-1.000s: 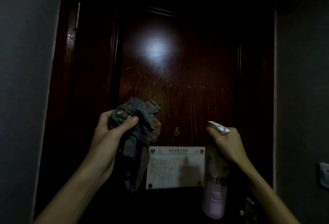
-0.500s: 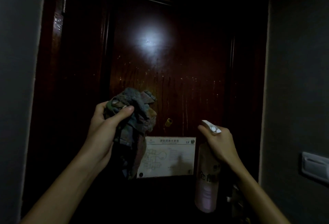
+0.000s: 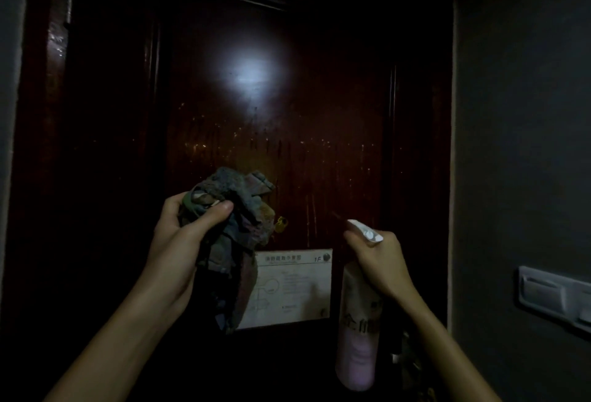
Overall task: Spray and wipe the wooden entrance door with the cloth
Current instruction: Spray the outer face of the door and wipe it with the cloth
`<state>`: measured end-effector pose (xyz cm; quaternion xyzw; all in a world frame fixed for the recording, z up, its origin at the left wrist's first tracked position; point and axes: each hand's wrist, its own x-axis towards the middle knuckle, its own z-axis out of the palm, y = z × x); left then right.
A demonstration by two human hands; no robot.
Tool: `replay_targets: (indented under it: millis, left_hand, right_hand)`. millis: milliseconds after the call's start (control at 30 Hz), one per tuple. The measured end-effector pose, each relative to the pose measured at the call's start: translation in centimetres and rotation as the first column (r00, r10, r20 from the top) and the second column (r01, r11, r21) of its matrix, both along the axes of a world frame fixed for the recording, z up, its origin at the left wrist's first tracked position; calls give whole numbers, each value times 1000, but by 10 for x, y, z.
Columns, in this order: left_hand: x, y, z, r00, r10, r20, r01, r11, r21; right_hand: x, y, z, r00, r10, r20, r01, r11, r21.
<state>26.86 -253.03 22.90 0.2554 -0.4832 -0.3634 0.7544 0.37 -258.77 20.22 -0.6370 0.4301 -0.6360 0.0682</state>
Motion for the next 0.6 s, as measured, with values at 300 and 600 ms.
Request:
replay_targets:
  millis: [300, 600]
  left_hand:
    - [-38, -14, -4, 999, 32, 1, -32, 998, 54]
    - [-83, -17, 5, 996, 88, -25, -86, 994, 64]
  right_hand:
    - [-24, -19, -17, 996, 32, -82, -30, 999, 25]
    - [-46, -24, -30, 995, 79, -54, -76, 995, 66]
